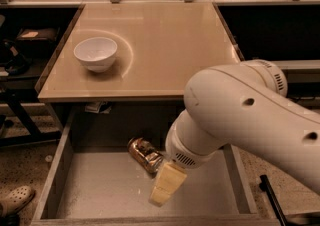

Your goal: Pick orange can from top drawer and place on counter

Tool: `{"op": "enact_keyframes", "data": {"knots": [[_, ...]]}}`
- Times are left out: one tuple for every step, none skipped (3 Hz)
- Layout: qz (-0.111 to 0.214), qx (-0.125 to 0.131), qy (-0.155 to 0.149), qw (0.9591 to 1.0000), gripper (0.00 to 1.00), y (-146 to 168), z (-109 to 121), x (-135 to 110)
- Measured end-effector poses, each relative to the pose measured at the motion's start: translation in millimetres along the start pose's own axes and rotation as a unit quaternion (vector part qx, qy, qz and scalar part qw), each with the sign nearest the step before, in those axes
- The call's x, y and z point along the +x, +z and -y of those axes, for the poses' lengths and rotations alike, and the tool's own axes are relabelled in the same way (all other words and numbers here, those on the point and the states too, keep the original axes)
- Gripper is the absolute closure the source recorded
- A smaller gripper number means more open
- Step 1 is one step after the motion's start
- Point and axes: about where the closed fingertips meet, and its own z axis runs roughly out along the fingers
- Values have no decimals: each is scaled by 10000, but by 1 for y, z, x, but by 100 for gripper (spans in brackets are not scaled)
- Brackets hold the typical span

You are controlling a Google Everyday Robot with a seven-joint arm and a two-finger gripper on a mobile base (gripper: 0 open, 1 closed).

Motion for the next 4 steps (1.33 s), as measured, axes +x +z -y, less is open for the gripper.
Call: {"op": "enact_keyframes", "data": {"knots": [[147, -282, 369, 9988, 0, 29, -7, -11], [166, -301, 411, 9986, 0, 31, -7, -12], [234, -310, 430, 9983, 0, 54, -11, -22], [289, -243, 569, 9977, 0, 95, -4, -42]]}}
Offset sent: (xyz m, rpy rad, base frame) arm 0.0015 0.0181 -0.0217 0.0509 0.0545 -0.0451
